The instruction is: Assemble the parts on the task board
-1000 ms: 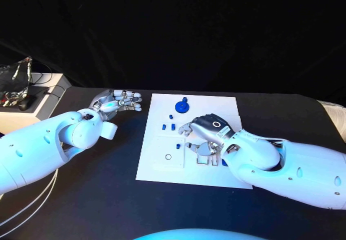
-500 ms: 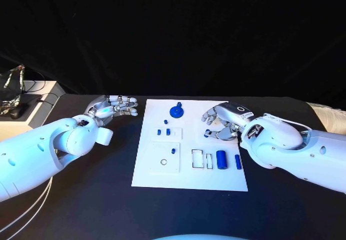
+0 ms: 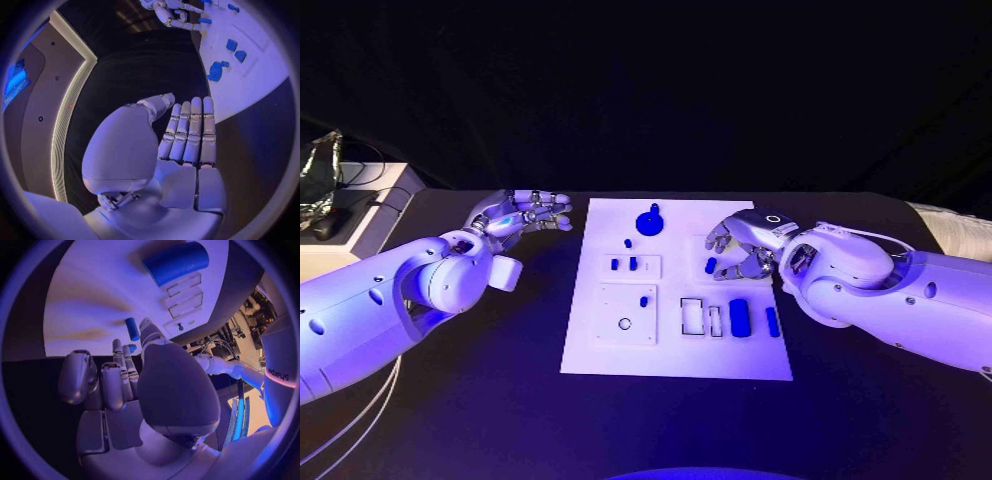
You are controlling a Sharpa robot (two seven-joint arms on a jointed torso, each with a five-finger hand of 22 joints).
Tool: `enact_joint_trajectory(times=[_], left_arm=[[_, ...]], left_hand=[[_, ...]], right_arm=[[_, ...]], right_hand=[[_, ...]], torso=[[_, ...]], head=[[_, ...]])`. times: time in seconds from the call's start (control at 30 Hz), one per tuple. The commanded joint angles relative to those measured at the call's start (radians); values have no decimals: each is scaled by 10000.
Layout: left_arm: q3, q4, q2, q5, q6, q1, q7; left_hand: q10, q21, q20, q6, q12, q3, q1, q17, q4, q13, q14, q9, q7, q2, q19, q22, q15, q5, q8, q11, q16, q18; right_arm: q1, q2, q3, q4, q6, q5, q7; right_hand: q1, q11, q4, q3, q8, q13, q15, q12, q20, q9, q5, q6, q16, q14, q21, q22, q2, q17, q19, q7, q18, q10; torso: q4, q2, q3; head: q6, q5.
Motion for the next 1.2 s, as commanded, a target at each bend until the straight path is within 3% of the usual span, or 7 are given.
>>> enact_joint_trajectory(times=[0.03, 0.27, 0.47, 0.8, 1.03, 1.13, 1.2], left_arm=[[7, 27, 3, 79, 144, 0, 161], [7, 25, -7, 79, 134, 0, 136], [7, 7, -11, 80, 126, 0, 102], [6, -11, -16, 80, 138, 0, 47], [6, -17, -15, 76, 152, 0, 18], [6, -21, -16, 74, 156, 0, 5], [6, -27, -16, 73, 155, 0, -4]], left_hand=[[69, -51, 19, -37, 30, -16, -62, -7, -48, 10, -13, -14, 11, 75, -49, -15, 7, -16, 44, -22, -55, -33], [69, -51, 19, -37, 30, -16, -62, -7, -48, 10, -13, -14, 11, 75, -49, -15, 7, -16, 44, -22, -55, -33], [68, -58, 21, -34, 29, -20, -72, -7, -43, 8, -11, -16, 12, 77, -47, -18, 6, -16, 49, -22, -61, -32], [64, -64, 23, -28, 27, -20, -81, -7, -36, 6, -10, -17, 14, 85, -44, -21, 7, -15, 55, -21, -65, -31], [60, -73, 24, -20, 24, -16, -78, -7, -37, 3, -9, -18, 13, 94, -41, -25, 5, -12, 64, -22, -73, -27], [60, -73, 24, -20, 24, -16, -78, -7, -37, 3, -9, -18, 13, 94, -41, -25, 5, -12, 64, -22, -73, -27], [60, -73, 24, -20, 24, -16, -78, -7, -37, 3, -9, -18, 13, 94, -41, -25, 5, -12, 64, -22, -73, -27]], right_arm=[[-14, 80, -7, -83, 514, -399, 39], [-35, 224, -22, -143, 491, -500, 44], [-48, 266, -26, -71, 449, -399, 37], [-60, 284, -28, 23, 438, -302, 19], [-69, 299, -28, 39, 339, -304, -37], [-72, 300, -28, 42, 204, -344, -99], [-74, 298, -28, 48, 93, -372, -170]], right_hand=[[139, -48, 0, 47, 0, 34, 46, 22, 46, -21, -8, 86, 17, 246, 21, 1144, 44, 15, 65, -4, -12, 105], [429, -164, 2, 629, 147, 120, -57, 130, -39, -81, -104, 451, 71, 271, 208, 1225, 292, 84, 144, 38, -47, 621], [404, -223, 14, 1531, 318, 82, -118, 83, -109, -139, -182, 940, 121, 294, 437, 1332, 407, 141, 221, 111, -91, 1080], [269, -317, -31, 2982, 508, -43, -199, -34, -183, -122, 180, 1420, 176, 309, 681, 1463, 168, 184, 287, 30, -136, 1647], [200, -353, -98, 3577, 597, -91, -220, -47, -207, -52, 463, 1521, 191, 309, 754, 1511, 72, 193, 303, 5, -149, 1785], [246, -385, -211, 3953, 699, -98, -255, -30, -231, 33, 648, 1612, 199, 310, 793, 1537, 182, 196, 313, -25, -154, 1907], [272, -410, -361, 4313, 786, -102, -273, -35, -253, 128, 435, 1633, 212, 315, 828, 1562, 232, 218, 322, -35, -160, 1995]], torso=[[13, -2, -3], [0, -1, -1], [-10, -8, 3], [-8, -6, -1], [0, -11, -6], [-2, -10, -7], [-2, -10, -7]], head=[[-24, 13], [-44, 31], [-48, 46], [-73, 48], [-82, 41], [-84, 42], [-84, 42]])
